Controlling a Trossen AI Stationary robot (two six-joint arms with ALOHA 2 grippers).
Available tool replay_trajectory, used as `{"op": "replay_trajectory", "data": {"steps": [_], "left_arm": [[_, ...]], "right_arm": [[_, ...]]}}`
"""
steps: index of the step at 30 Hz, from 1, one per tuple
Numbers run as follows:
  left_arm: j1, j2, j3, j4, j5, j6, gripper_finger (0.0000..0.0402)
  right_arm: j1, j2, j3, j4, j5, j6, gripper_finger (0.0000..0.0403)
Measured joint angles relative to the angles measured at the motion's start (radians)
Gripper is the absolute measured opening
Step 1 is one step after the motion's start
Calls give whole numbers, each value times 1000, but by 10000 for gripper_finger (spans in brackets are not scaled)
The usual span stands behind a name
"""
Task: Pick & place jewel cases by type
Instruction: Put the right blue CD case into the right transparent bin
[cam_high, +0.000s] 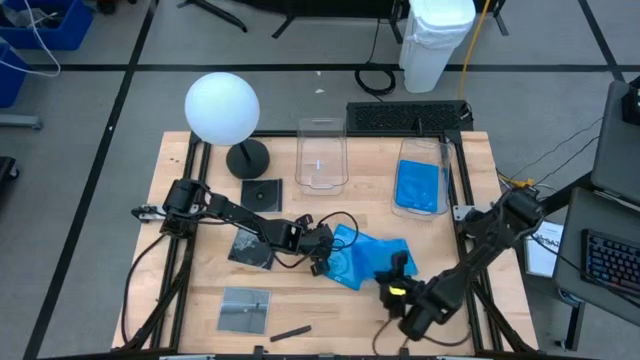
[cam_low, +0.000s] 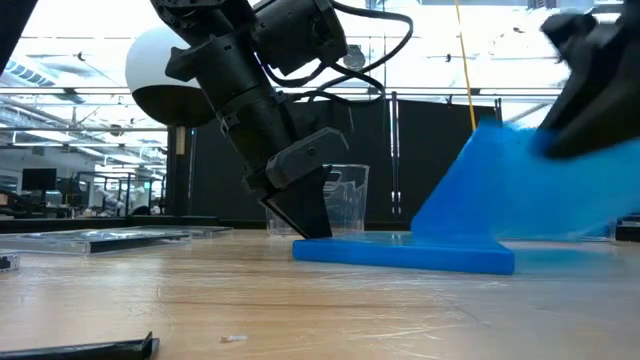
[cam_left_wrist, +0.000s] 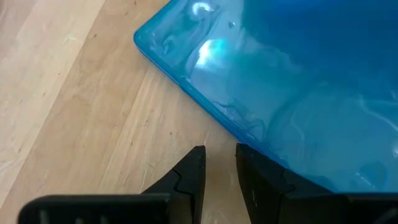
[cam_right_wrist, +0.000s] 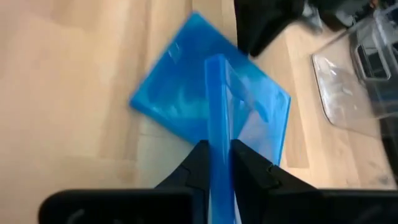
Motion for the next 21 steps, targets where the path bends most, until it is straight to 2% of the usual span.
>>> {"op": "replay_trajectory", "data": {"steps": [9, 13, 21], "left_arm": [[0, 0, 0, 1, 0, 1, 97], [0, 0, 0, 9, -4, 3, 97], [0, 0, 0, 15, -7, 25, 97]], "right_arm": [[96, -181, 0, 0, 131, 5, 28], [128, -227, 1, -12, 199, -7, 28], [153, -305, 0, -80, 254, 4, 28]]}}
